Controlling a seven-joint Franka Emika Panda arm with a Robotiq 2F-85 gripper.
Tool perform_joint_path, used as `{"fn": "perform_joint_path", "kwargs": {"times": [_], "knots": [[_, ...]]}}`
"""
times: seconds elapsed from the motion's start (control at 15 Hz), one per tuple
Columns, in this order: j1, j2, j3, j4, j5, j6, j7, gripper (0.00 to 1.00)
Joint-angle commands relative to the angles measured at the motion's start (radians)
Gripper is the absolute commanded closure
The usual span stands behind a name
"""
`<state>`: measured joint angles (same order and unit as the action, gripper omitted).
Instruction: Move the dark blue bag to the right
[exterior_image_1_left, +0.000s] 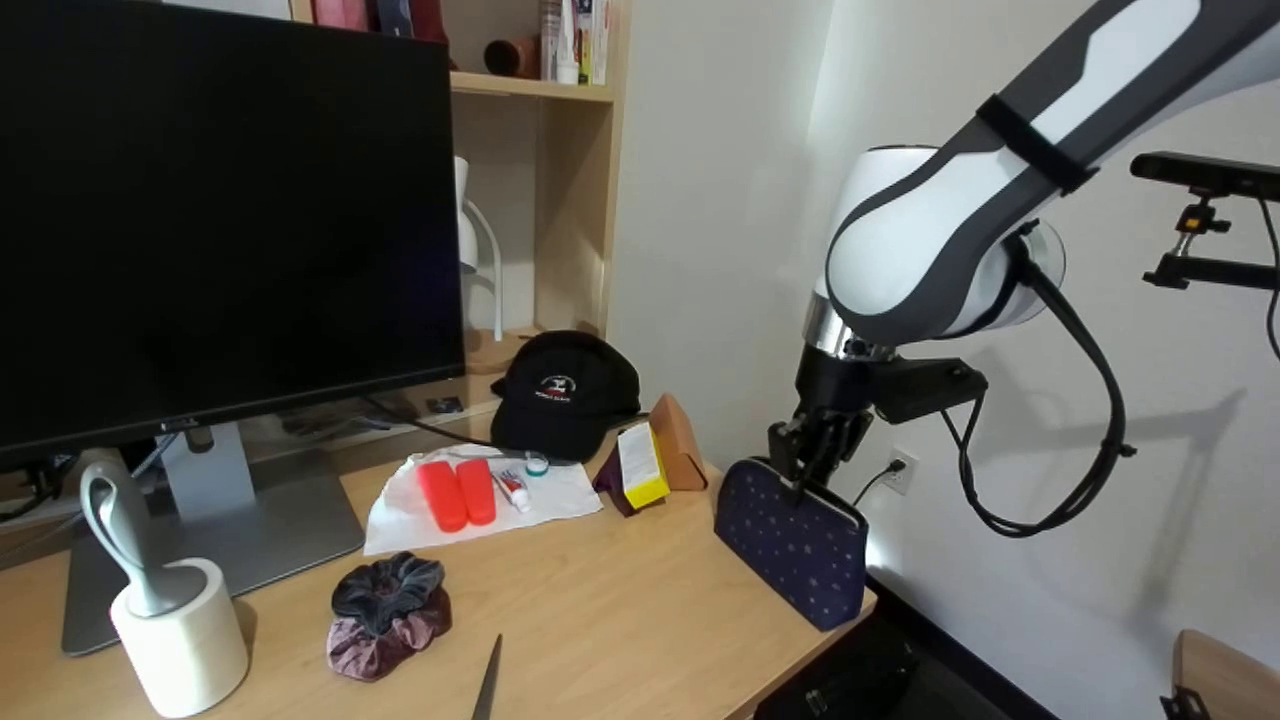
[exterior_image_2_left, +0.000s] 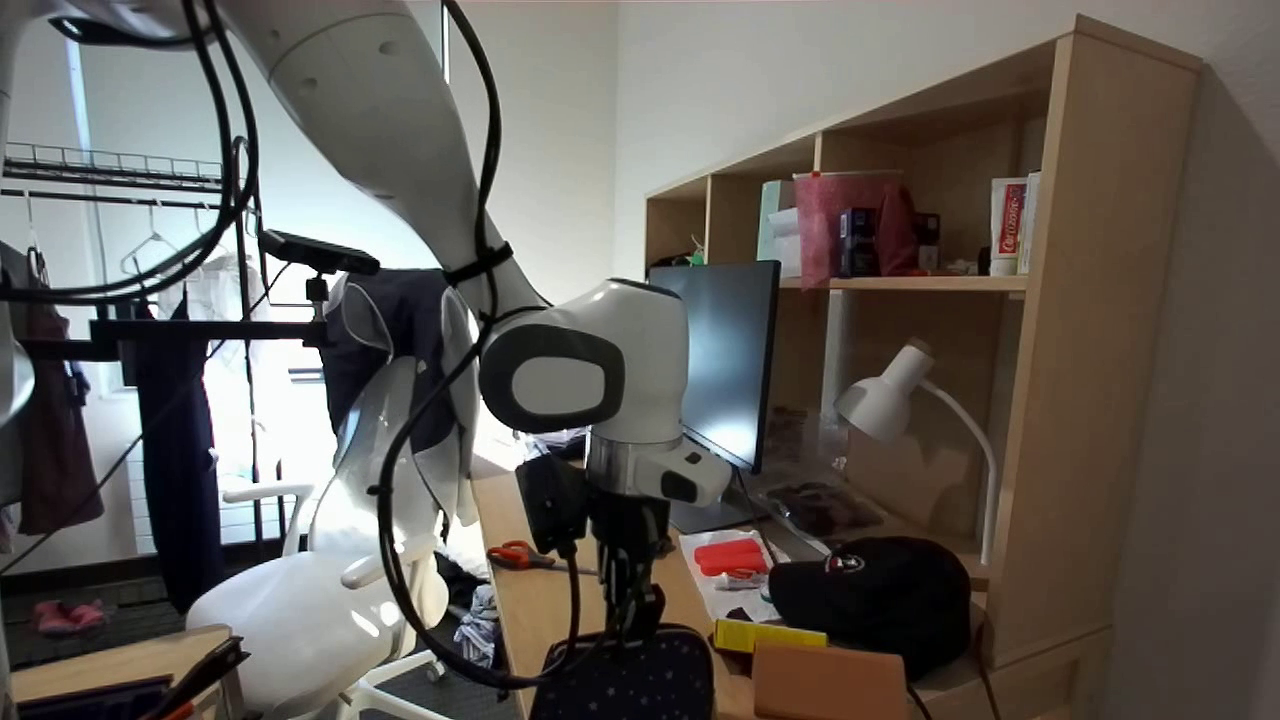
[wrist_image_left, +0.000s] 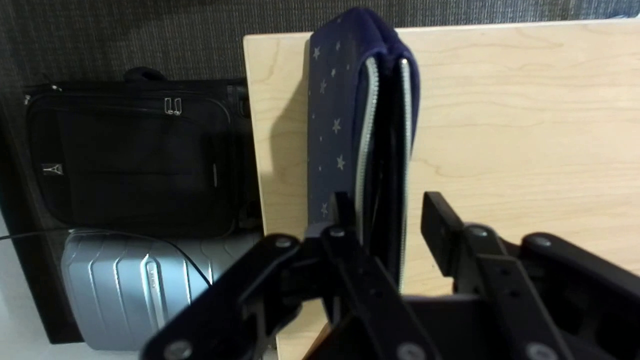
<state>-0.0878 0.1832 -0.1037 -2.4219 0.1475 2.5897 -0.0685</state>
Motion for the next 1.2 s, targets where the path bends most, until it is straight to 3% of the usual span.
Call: {"fn": "perform_joint_path", "kwargs": {"times": [0.0, 0.27, 0.67, 0.93, 1.13], "knots": [[-0.033, -0.014, 0.027, -0.025, 0.078, 0.042, -0.048, 0.28], [-0.027, -0.066, 0.032, -0.056, 0.135, 0.054, -0.01, 0.02], [0.009, -0.228, 0.058, -0.145, 0.23, 0.026, 0.036, 0.0], [0.062, -0.346, 0.092, -0.19, 0.136, -0.017, 0.139, 0.0], [0.088, -0.397, 0.127, -0.175, 0.067, -0.127, 0.218, 0.0]]}}
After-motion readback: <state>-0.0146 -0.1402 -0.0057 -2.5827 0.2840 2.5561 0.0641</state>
